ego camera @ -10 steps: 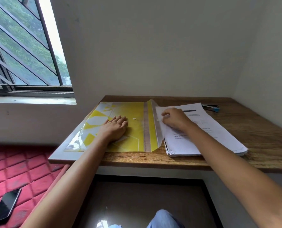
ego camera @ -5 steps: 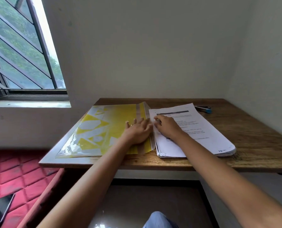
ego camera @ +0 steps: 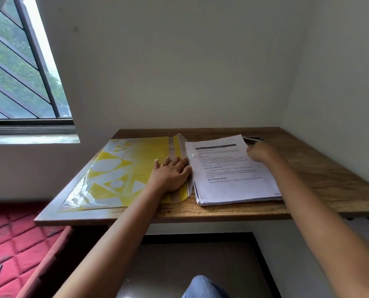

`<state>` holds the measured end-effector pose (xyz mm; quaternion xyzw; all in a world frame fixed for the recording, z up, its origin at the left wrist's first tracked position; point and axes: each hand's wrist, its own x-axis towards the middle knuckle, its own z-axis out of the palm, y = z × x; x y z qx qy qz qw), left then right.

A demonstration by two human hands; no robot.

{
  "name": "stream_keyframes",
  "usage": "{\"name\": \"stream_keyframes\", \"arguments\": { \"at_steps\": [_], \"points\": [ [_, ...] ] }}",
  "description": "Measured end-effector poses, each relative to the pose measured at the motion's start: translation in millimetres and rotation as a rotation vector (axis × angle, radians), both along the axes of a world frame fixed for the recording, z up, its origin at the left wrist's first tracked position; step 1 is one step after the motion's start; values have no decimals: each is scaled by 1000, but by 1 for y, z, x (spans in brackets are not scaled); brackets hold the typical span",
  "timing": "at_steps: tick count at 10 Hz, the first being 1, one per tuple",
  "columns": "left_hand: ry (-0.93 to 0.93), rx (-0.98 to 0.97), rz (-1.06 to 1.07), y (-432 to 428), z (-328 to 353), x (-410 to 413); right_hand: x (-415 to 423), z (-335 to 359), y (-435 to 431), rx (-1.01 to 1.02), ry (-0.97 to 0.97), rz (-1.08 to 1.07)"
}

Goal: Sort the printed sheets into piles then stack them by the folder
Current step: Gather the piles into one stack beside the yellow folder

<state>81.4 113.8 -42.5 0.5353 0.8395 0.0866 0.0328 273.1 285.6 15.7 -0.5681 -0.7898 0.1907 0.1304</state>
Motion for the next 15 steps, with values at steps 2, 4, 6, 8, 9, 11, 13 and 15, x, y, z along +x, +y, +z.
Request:
{"name": "stream_keyframes", "arguments": {
  "at_steps": [2,4,6,8,9,11,13,15],
  "points": [
    [2,2,7,0,0,2,14,23,-7,-259,-17,55],
    [-14,3,5,-1,1,3,19,30,2,-576,284,-14],
    [-27,6,5,-1,1,3,23,25,11,-714,379,82],
    [-29,10,-1,-1,1,3,25,21,9,-791,423,104],
    [-24,9,-3,-1,2,4,25,31,8,-690,437,132],
    [-35,23,4,0,1,3,34,80,16,-361,610,167],
    [-75,62,5,3,0,-1,20,86,30,-293,847,123],
    [-415,512,205,-6,7,-6,-2,41,21,-325,799,64]
  ]
}}
